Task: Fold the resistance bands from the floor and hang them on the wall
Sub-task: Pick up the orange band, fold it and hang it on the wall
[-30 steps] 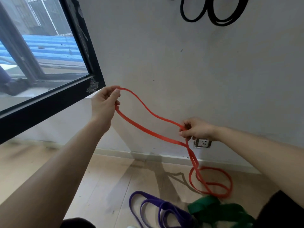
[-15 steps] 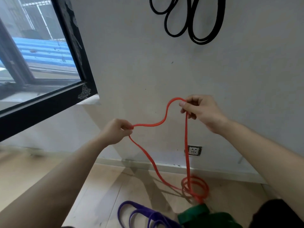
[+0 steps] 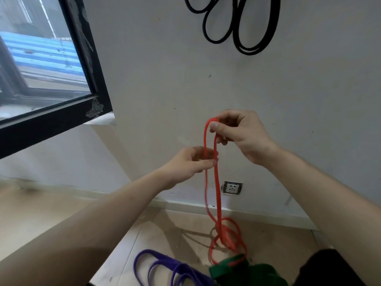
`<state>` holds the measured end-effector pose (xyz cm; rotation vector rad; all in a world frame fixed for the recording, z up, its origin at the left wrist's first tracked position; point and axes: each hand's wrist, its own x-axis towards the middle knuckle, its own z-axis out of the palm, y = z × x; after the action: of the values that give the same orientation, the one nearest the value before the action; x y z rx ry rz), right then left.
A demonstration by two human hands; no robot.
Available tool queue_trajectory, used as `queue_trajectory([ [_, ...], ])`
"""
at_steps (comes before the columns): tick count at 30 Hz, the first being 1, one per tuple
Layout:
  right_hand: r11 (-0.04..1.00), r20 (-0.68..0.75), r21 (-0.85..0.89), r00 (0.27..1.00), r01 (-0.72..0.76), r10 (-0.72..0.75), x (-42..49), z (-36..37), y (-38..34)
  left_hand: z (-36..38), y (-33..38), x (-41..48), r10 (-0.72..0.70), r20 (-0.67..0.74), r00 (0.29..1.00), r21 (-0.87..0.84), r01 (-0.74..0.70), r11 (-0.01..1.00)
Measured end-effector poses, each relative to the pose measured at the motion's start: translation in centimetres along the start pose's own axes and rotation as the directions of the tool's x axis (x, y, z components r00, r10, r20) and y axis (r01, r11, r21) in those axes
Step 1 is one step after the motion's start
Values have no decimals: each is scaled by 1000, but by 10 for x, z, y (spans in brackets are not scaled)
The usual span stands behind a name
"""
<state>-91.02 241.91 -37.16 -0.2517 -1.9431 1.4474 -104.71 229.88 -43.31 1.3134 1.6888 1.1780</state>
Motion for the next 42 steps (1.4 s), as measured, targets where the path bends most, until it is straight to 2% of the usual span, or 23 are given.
queue_trajectory([
  [7,986,-56,165,998,6,4,4,-12,-3,9,-6,0,20,0,1000,-14,-20,1000],
  [13,973,-162,230,984,-32,71,8,-43,10,-8,-11,-1,90,-186,978,-163,-121,979],
  [16,969,-166,226,976,-104,143,6,-60,25,-18,-10,-1,86,-292,953,-218,-153,964],
  [18,968,-114,151,969,-201,219,1,-67,39,-24,-8,-2,96,-355,930,-221,-183,958],
  [19,965,-63,57,964,-256,259,-3,-69,46,-28,-7,-2,103,-371,923,-219,-195,956],
  [21,915,96,-232,928,-331,360,-10,-69,58,-32,-5,-4,111,-376,920,-216,-204,955],
  [23,839,229,-441,864,-318,448,-16,-63,61,-34,-3,-6,124,-357,926,-180,-199,963],
  [24,832,251,-466,857,-301,451,-16,-59,59,-35,-3,-7,133,-339,931,-153,-194,969],
  [28,892,226,-421,933,-164,279,-12,-33,37,-30,0,-11,169,-255,952,-52,-188,981],
  [32,869,333,-494,919,-22,212,-16,-5,30,-27,3,-13,221,-190,957,49,-215,975],
  [36,864,289,-499,925,-74,247,-20,2,30,-29,1,-16,231,-172,958,78,-220,972],
  [38,891,286,-432,915,-141,284,-20,-1,29,-31,-1,-17,231,-155,960,96,-219,971],
  [42,942,254,-310,943,-129,213,-19,-1,18,-28,-2,-16,220,-129,967,119,-205,972],
])
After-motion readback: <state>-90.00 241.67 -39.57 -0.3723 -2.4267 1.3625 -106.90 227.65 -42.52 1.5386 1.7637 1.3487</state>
